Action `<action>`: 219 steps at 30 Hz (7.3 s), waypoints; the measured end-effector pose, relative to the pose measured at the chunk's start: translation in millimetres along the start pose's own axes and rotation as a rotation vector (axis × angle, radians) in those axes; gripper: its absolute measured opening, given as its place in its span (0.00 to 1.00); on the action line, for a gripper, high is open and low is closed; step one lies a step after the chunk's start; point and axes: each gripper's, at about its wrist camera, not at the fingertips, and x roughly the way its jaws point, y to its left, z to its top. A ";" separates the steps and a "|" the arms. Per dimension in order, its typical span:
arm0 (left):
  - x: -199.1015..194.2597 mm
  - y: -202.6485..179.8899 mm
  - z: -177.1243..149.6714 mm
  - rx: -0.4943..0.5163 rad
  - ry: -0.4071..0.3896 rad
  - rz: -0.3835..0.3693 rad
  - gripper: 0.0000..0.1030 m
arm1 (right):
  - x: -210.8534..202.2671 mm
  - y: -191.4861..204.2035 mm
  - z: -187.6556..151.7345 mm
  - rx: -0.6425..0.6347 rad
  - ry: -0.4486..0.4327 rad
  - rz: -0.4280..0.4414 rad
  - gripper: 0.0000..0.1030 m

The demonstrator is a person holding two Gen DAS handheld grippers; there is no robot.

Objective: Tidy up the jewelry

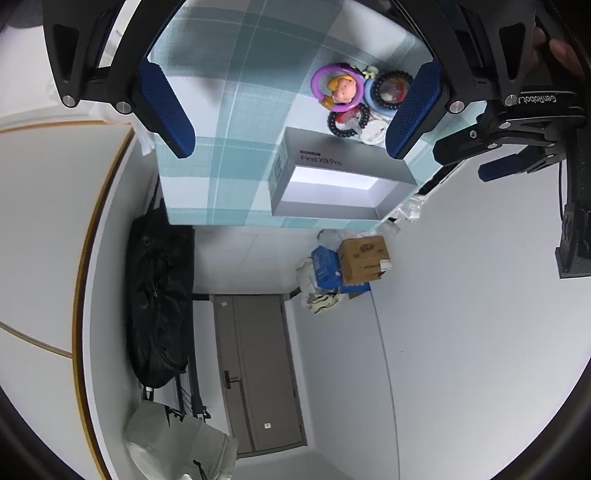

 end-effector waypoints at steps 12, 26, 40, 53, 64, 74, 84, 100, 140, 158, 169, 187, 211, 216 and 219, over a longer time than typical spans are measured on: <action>-1.1 -0.4 -2.9 -0.003 -0.003 -0.015 0.99 | 0.9 -2.0 -6.2 0.013 -0.011 -0.018 1.00; 1.4 1.7 -1.7 -0.007 0.003 -0.025 0.99 | 0.3 -4.6 0.4 0.019 0.004 -0.011 1.00; 1.0 2.4 -2.5 -0.005 -0.002 -0.032 0.99 | 0.3 -5.1 -0.3 0.025 0.000 -0.007 1.00; 2.4 -0.9 -4.0 0.001 0.000 -0.027 0.99 | 0.2 -6.2 -1.0 0.033 0.003 -0.010 1.00; 2.6 -1.5 -5.3 0.002 0.004 -0.024 0.99 | -1.9 -10.9 -1.6 0.064 0.003 -0.008 1.00; 3.9 -3.5 -5.0 0.004 0.012 -0.023 0.99 | -1.3 -11.6 -0.6 0.066 0.002 -0.004 1.00; 10.7 -8.2 -16.7 0.062 0.077 -0.060 0.99 | -0.3 -14.2 0.7 0.073 0.012 -0.010 1.00; 44.8 -7.8 -41.5 0.209 0.259 -0.055 0.90 | 17.0 -28.2 5.2 0.122 0.060 0.001 1.00; 43.4 5.7 -26.5 0.143 0.250 -0.165 0.06 | 27.1 -34.4 2.1 0.163 0.094 0.012 1.00; 65.1 35.8 2.5 -0.086 0.285 -0.344 0.05 | 61.9 -2.4 -19.9 0.062 0.303 0.129 1.00; 68.4 52.1 11.2 -0.171 0.318 -0.384 0.09 | 75.0 10.7 -27.1 0.014 0.347 0.141 1.00; 55.7 66.1 -14.7 -0.146 0.417 -0.226 0.58 | 82.3 49.7 -31.9 -0.139 0.345 0.242 0.65; 58.6 67.9 -12.6 -0.151 0.408 -0.219 0.58 | 102.1 64.7 -33.9 -0.131 0.372 0.310 0.17; 55.1 55.7 -11.0 -0.095 0.383 -0.244 0.58 | 95.7 59.2 -26.8 -0.103 0.342 0.318 0.17; 53.9 44.1 -10.5 -0.048 0.371 -0.266 0.58 | 90.6 50.5 -20.3 -0.071 0.316 0.314 0.17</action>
